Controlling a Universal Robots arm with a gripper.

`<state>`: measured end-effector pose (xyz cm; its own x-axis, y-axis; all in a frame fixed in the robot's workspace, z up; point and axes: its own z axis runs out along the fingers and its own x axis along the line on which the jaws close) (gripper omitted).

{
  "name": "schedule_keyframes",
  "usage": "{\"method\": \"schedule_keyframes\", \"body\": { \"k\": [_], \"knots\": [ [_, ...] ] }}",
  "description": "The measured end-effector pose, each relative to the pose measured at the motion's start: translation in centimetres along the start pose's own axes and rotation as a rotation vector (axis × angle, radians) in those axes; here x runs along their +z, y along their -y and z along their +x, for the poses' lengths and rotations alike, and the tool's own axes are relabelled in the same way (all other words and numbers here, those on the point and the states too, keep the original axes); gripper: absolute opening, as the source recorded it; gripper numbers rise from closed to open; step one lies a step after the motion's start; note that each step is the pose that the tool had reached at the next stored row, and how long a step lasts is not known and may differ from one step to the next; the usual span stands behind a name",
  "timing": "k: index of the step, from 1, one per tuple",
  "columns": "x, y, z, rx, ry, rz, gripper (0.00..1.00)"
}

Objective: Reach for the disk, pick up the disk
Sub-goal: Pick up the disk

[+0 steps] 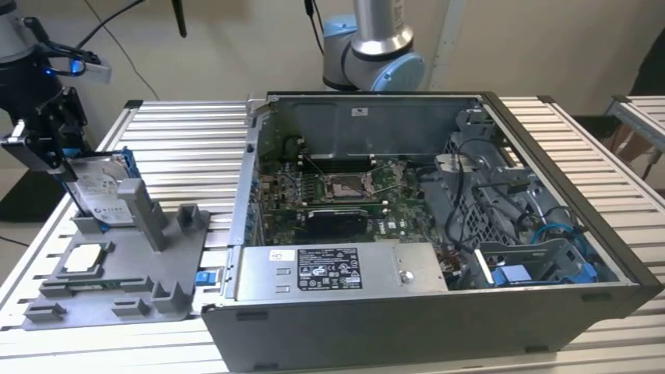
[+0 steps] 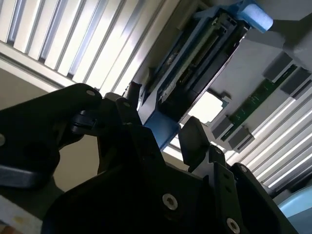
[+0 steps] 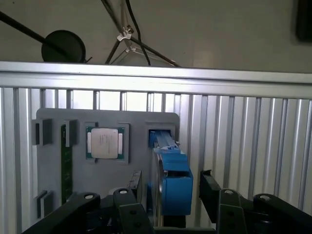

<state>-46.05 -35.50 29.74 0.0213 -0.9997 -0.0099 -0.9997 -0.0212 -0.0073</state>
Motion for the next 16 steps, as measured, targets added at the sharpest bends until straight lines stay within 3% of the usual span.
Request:
{"method": "schedule_keyframes", "body": {
  "k": [16],
  "knots": [
    [2.92, 0.22, 0.04, 0.0, 0.0, 0.0, 1.0]
  ]
}}
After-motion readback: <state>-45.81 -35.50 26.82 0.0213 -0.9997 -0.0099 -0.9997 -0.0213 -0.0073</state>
